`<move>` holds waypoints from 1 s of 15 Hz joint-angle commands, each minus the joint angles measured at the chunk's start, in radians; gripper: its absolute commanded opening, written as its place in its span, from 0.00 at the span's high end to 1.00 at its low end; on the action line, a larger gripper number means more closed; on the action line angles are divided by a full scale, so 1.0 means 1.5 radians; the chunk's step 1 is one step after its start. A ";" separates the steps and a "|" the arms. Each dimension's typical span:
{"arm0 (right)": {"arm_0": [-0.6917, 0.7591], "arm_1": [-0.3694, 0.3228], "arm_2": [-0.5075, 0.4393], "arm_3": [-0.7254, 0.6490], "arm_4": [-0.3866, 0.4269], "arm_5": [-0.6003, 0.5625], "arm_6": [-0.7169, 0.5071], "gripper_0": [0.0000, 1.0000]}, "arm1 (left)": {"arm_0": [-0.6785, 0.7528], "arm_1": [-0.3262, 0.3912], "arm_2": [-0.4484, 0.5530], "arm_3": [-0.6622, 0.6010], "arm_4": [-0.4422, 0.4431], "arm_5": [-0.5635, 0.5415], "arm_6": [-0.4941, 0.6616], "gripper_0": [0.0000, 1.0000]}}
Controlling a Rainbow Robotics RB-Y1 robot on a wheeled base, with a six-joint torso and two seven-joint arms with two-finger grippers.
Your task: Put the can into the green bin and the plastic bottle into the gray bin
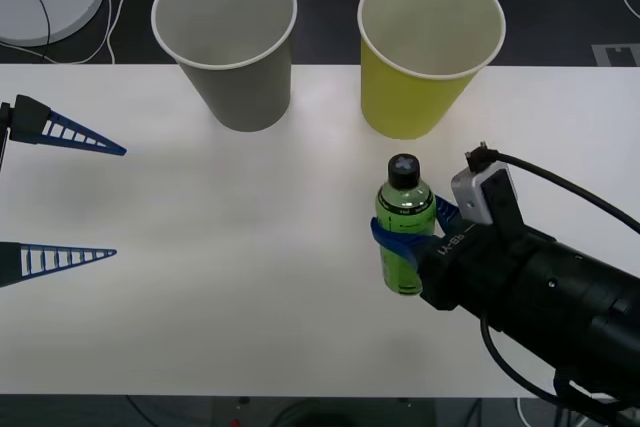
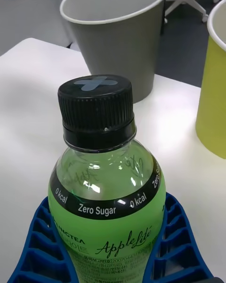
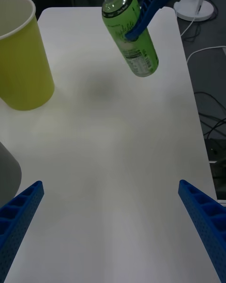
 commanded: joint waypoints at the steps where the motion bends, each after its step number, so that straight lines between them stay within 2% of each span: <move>1: -0.044 0.020 -0.001 0.000 -0.037 0.043 0.001 1.00 | 0.000 0.000 0.000 0.000 0.000 0.000 0.000 0.00; 7: -0.114 0.052 -0.001 0.000 -0.086 0.063 0.004 1.00 | 0.000 0.000 0.000 0.000 0.000 0.000 0.000 0.00; 14: -0.203 0.105 0.000 0.000 -0.118 0.157 0.008 1.00 | 0.000 0.000 0.000 0.000 0.000 0.000 0.000 0.00; 15: -0.218 0.112 0.000 0.000 -0.135 0.159 0.007 1.00 | 0.000 0.000 0.000 0.000 0.000 0.000 0.000 0.00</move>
